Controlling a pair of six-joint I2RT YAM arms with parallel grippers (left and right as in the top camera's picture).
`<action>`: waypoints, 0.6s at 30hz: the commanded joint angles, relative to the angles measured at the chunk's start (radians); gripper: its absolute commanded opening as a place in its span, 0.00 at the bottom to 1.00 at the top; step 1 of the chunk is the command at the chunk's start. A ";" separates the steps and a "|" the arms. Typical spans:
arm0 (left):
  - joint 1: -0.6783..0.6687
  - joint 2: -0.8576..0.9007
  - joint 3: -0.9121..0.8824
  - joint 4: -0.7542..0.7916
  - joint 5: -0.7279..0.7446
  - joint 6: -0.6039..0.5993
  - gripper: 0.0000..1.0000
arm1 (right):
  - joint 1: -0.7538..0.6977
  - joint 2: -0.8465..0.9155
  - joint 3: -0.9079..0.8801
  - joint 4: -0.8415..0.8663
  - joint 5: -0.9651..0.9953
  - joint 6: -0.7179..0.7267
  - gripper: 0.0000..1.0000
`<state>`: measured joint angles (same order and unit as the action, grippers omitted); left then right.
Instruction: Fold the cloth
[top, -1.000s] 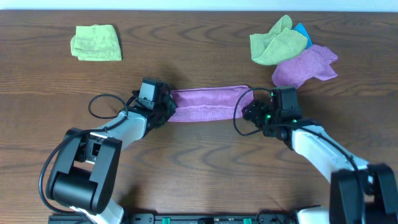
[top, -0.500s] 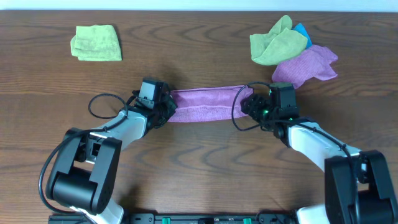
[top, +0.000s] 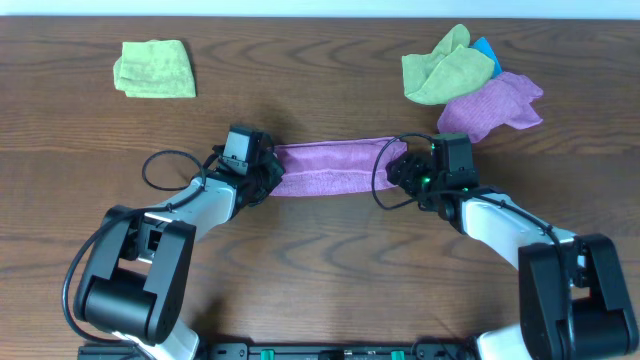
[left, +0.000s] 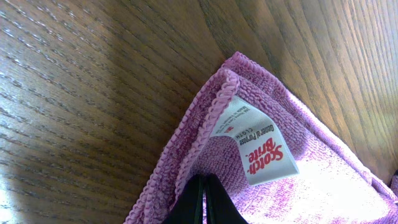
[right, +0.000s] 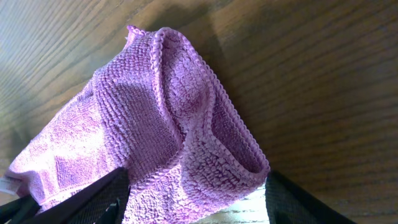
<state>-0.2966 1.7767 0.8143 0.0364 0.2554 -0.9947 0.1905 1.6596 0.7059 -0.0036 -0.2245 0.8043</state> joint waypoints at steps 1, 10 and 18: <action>-0.005 0.035 -0.006 -0.025 0.004 -0.001 0.06 | -0.006 0.019 -0.001 0.003 0.008 0.003 0.70; -0.005 0.035 -0.006 -0.025 0.004 -0.001 0.06 | 0.010 0.093 -0.001 0.083 0.005 0.003 0.57; -0.005 0.035 -0.006 -0.028 0.003 0.000 0.06 | 0.011 0.032 -0.001 0.207 -0.108 -0.113 0.01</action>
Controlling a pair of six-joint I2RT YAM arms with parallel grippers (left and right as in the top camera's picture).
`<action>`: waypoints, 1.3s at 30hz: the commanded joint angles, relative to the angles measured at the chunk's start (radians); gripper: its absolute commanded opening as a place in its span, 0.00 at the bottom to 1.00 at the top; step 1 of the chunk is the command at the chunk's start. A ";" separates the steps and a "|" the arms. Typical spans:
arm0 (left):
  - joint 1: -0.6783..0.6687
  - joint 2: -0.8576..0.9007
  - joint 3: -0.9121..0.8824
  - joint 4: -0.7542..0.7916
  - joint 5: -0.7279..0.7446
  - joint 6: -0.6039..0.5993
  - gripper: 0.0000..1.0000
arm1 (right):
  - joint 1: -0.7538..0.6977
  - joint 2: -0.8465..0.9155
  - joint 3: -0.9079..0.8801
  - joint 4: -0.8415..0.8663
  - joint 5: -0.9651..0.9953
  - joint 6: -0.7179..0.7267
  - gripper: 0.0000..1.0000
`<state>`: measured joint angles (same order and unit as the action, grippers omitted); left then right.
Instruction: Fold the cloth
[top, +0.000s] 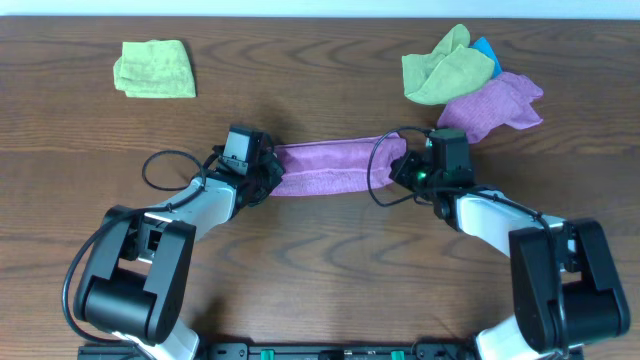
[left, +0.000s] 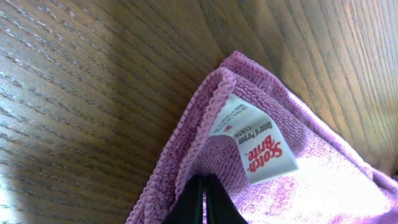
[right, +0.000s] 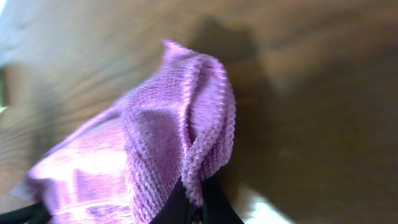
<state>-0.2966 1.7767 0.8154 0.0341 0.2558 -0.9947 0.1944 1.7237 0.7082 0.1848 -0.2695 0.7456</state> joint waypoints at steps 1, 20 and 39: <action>-0.005 0.035 -0.007 -0.028 0.003 0.000 0.06 | 0.007 -0.044 -0.003 0.031 -0.089 -0.055 0.01; -0.005 0.035 -0.007 -0.032 0.008 0.000 0.06 | 0.264 -0.162 -0.003 0.097 -0.117 0.003 0.01; -0.005 0.014 -0.005 -0.042 0.052 0.084 0.06 | 0.370 -0.040 0.209 0.000 0.005 0.008 0.01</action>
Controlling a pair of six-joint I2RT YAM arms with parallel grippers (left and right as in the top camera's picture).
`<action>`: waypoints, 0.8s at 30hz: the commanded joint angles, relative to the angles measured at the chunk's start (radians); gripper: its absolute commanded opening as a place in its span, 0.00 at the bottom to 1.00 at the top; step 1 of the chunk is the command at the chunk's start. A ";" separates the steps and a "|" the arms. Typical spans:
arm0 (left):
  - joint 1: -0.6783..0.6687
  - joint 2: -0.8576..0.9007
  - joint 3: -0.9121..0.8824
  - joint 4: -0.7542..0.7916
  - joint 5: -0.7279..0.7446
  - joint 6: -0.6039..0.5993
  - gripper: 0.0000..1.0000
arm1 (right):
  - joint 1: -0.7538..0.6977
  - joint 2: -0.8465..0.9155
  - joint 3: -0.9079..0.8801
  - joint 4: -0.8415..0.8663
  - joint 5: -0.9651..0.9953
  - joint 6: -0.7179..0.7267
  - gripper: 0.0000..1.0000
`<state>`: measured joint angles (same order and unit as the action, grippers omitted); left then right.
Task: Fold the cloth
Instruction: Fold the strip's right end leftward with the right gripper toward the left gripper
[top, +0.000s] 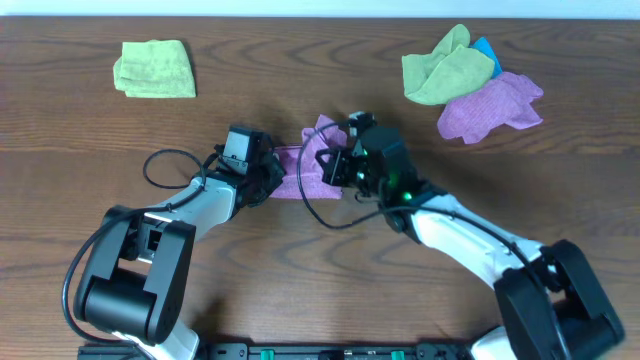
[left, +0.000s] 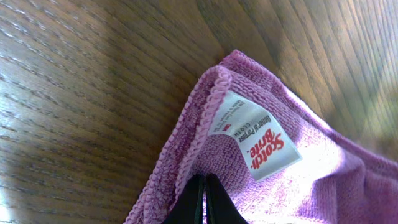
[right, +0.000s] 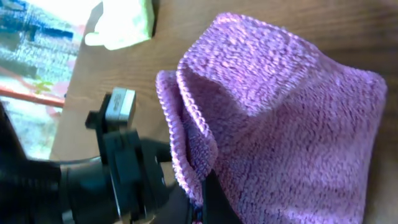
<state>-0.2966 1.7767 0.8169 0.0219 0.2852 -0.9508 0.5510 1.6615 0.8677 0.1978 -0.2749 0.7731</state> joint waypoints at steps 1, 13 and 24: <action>-0.005 0.011 -0.007 -0.030 0.022 0.042 0.06 | 0.016 0.026 0.066 -0.027 0.010 -0.024 0.01; -0.004 0.003 -0.004 -0.030 0.023 0.054 0.06 | 0.092 0.062 0.092 -0.034 0.048 -0.029 0.01; 0.037 -0.090 0.000 -0.108 0.029 0.120 0.06 | 0.114 0.092 0.095 -0.030 0.051 -0.026 0.01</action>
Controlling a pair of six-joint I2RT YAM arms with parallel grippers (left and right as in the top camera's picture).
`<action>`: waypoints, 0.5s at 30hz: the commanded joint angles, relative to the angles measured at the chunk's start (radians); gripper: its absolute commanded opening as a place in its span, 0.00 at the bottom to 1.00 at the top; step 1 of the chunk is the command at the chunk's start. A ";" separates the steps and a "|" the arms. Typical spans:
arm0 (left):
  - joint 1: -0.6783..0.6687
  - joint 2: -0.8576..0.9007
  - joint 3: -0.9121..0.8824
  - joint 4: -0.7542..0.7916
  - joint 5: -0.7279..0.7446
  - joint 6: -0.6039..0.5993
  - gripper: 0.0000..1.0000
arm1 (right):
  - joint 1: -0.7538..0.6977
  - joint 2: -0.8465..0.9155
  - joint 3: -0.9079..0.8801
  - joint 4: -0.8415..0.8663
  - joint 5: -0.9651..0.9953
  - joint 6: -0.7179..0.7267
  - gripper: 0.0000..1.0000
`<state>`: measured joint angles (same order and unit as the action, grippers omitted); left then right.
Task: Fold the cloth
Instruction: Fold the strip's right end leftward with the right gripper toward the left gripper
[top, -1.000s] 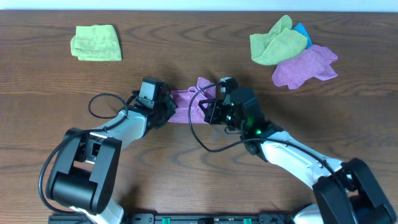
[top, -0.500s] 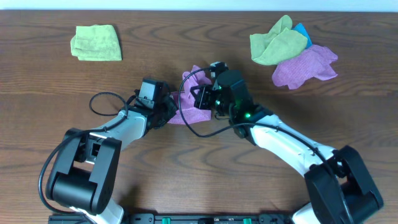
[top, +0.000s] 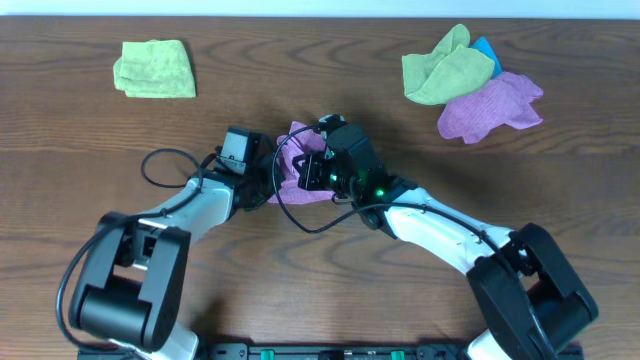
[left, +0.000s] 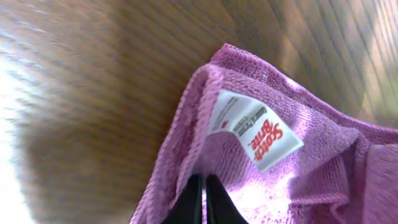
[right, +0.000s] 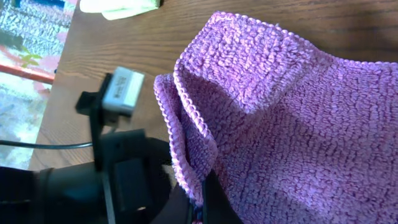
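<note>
The purple cloth (top: 292, 160) is bunched at the table's middle, its right end doubled back over its left end. My left gripper (top: 262, 176) is shut on the left end; its view shows the white Scotch-Brite label (left: 256, 128) beside the hemmed corner, the fingers (left: 194, 200) pinching the cloth (left: 323, 149). My right gripper (top: 310, 172) is shut on the other end's hem (right: 186, 149), holding it just above and beside the left gripper. In the right wrist view the cloth (right: 298, 137) fills the frame, with the left arm (right: 118, 180) below it.
A folded green cloth (top: 155, 68) lies at the far left. At the far right sits a heap of green (top: 445, 65), blue (top: 484, 47) and purple (top: 490, 105) cloths. Black cable (top: 165, 160) loops beside the left arm.
My right gripper has carried its end of the cloth a little further left, from the cloth's middle to right beside the left gripper. The left gripper kept its grip in place.
The cloth lay stretched as a strip between both grippers, the left shut on its labelled end and the right open around the other end. The right then shut on that end, then held it over the strip's middle, and now holds it at the left end.
</note>
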<state>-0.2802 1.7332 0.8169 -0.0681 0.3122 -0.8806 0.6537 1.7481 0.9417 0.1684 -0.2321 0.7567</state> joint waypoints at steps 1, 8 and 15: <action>0.026 -0.063 0.000 -0.029 0.001 0.051 0.06 | 0.014 0.005 0.021 -0.001 0.010 -0.010 0.01; 0.035 -0.173 0.000 -0.101 0.002 0.073 0.06 | 0.018 0.005 0.021 -0.004 0.019 -0.010 0.01; 0.048 -0.250 0.000 -0.156 -0.041 0.098 0.06 | 0.042 0.005 0.023 -0.003 0.019 -0.010 0.01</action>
<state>-0.2451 1.5181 0.8169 -0.2104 0.3069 -0.8230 0.6769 1.7481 0.9417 0.1665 -0.2245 0.7567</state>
